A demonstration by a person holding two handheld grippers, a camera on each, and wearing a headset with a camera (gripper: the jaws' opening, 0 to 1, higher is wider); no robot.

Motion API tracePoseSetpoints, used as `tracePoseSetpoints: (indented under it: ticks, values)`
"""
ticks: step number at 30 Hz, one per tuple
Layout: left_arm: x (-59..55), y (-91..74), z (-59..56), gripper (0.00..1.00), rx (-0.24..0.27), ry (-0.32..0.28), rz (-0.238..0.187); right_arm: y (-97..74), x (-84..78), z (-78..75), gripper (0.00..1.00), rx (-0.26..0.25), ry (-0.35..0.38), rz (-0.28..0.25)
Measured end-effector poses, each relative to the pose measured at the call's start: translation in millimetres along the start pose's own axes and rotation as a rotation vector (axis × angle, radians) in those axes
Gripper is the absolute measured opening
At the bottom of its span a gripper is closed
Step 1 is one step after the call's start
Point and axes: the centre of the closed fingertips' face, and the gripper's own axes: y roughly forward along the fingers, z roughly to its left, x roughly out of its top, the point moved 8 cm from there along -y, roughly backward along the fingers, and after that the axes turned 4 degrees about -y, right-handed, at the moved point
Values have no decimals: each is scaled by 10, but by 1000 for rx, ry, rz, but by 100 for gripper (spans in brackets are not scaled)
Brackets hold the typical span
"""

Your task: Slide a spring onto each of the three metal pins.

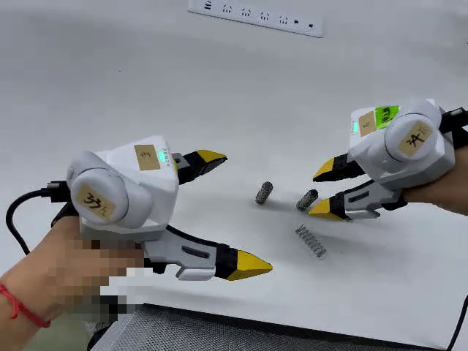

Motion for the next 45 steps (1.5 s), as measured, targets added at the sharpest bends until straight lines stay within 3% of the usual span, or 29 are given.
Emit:
tracePoseSetpoints:
  ticks: [8, 12, 23, 30, 38, 45]
  values:
    - [5, -39, -20, 96, 8, 15, 16, -254, 4, 74, 48, -37, 34, -76]
    - [8, -50, -19, 96, 14, 22, 26, -308, -80, 51, 52, -52, 38, -110]
    - [46, -58, -55, 93, 23, 76, 67, -498, -201, 223, 63, -101, 94, -204]
    - [88, -52, -88, 90, 25, 129, 104, -619, -462, 230, 69, -130, 146, -271]
    - [162, -6, -113, 80, 13, 203, 158, -732, -656, 396, 76, -160, 198, -330]
    - [242, 131, -184, 70, -29, 276, 214, -768, -861, 520, 81, -173, 238, -385]
